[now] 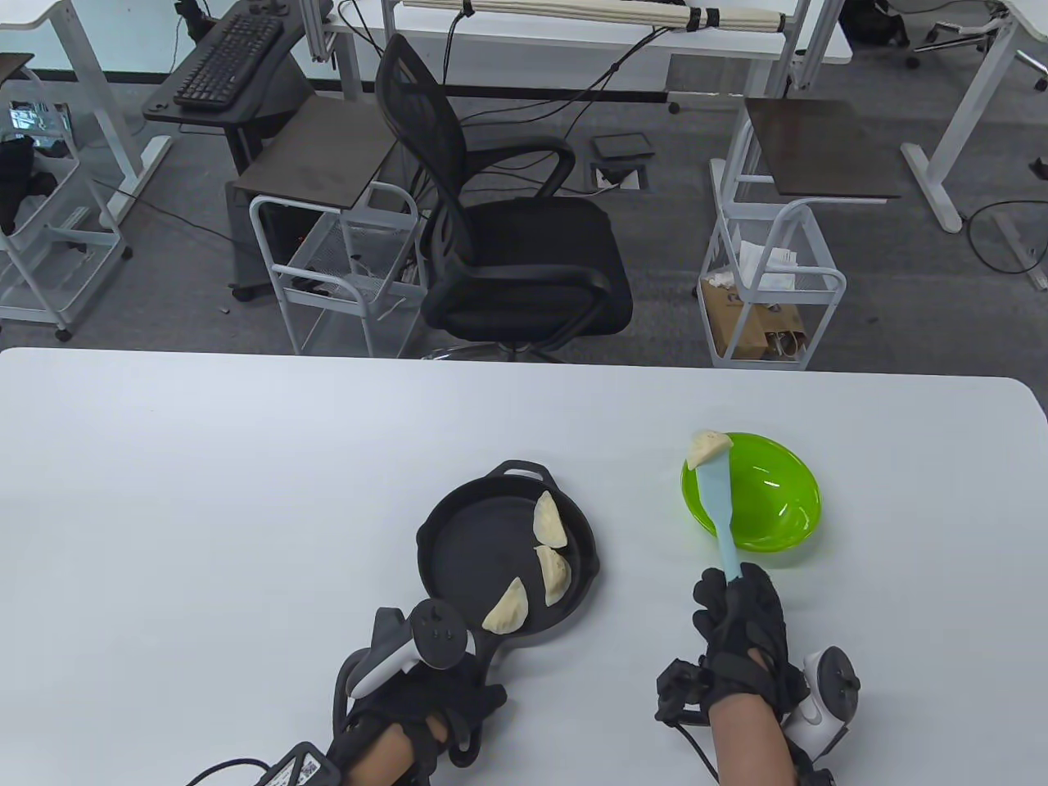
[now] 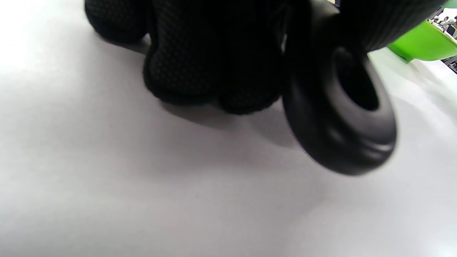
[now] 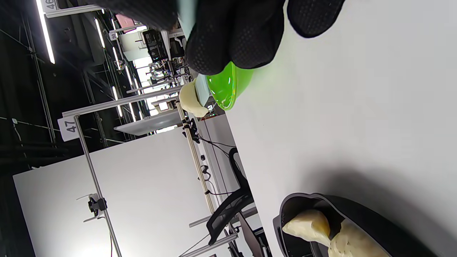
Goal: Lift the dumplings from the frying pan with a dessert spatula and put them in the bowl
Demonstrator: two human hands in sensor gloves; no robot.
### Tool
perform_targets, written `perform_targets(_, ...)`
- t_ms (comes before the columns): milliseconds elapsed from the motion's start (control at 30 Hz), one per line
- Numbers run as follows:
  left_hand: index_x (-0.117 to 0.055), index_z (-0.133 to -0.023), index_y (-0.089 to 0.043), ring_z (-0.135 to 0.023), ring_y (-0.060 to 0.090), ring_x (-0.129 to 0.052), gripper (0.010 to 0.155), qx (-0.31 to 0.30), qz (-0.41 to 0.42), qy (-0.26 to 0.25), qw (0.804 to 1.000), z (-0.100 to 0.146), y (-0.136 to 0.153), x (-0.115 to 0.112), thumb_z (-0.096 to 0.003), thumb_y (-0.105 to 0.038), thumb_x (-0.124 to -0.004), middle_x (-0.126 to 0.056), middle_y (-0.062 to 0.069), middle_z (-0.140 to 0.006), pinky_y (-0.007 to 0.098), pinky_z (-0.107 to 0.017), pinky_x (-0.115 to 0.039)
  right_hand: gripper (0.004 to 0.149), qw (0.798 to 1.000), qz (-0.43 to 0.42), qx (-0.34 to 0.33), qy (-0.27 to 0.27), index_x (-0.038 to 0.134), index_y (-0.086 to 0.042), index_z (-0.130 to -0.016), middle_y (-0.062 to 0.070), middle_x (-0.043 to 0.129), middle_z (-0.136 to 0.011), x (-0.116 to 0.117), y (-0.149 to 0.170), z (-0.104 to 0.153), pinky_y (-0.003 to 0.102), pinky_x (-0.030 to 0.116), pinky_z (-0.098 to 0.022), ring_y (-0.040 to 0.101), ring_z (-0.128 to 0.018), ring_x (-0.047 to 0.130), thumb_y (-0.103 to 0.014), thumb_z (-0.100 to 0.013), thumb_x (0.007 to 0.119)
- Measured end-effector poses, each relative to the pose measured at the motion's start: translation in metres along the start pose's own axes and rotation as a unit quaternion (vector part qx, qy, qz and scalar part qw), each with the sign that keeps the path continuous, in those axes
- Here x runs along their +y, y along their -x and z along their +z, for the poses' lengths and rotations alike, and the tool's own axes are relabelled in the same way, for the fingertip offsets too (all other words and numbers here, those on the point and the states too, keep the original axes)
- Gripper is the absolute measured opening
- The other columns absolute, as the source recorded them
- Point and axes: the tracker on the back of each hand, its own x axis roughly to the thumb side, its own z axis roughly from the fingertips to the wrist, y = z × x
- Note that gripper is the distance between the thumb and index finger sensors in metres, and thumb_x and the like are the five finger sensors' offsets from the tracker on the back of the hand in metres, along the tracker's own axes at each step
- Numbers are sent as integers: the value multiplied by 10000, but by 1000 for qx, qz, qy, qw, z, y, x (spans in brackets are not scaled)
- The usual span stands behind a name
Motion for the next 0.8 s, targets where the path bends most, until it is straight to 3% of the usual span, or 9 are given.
perform_targets(800, -692, -979, -228, -491, 206, -1000, 711, 0, 0, 1, 1000, 0, 0, 0, -449, -700, -734, -1053, -75, -591, 525, -606, -687, 594, 1000, -2, 7, 27, 329, -198, -1094, 117, 626, -1037, -5, 0, -1, 601, 471, -761, 398, -949, 632, -387, -615, 625)
